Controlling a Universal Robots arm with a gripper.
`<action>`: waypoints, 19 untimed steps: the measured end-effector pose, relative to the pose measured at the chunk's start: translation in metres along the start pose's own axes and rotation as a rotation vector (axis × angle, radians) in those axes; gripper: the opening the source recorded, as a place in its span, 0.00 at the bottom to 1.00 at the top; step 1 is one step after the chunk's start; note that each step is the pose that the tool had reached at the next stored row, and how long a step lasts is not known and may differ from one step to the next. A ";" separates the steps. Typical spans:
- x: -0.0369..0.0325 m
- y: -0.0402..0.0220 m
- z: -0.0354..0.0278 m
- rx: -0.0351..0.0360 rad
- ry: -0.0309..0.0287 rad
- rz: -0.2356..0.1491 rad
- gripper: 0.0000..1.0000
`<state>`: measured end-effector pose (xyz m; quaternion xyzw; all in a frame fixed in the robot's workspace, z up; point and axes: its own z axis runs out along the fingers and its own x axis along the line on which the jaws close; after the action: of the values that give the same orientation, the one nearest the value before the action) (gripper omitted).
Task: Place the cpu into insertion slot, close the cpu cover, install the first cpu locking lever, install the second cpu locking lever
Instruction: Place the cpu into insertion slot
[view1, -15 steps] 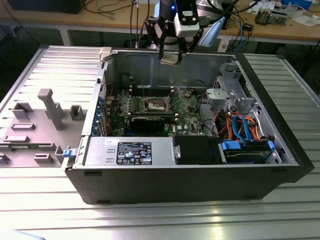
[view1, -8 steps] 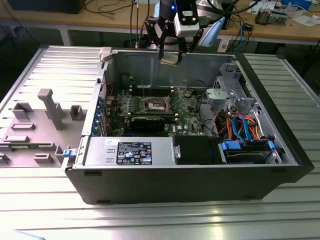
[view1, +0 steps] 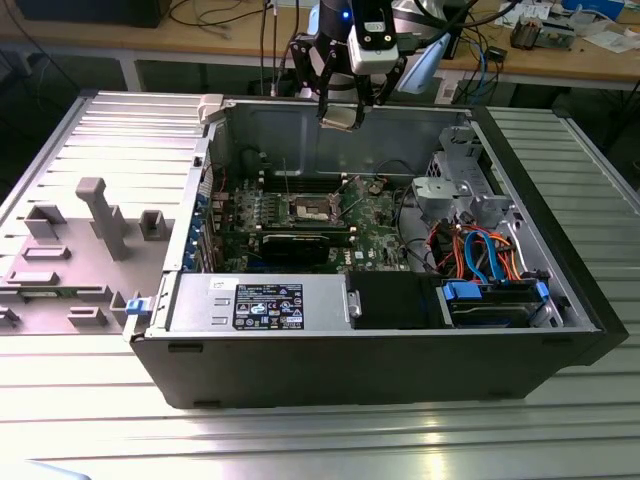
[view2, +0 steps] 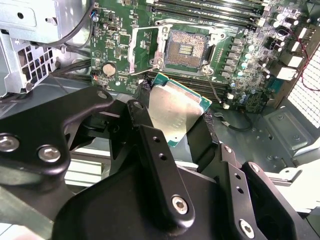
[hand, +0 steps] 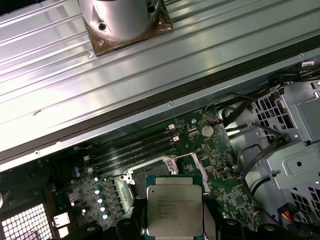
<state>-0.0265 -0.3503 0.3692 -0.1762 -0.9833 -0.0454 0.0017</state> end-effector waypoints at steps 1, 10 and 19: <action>0.0000 0.0000 0.0000 0.0000 0.0000 0.000 0.54; 0.0000 0.0000 0.0000 0.0000 0.0000 0.001 0.54; 0.0000 0.0000 0.0001 -0.0009 -0.0045 0.052 0.54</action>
<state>-0.0265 -0.3503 0.3691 -0.2016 -0.9784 -0.0454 0.0005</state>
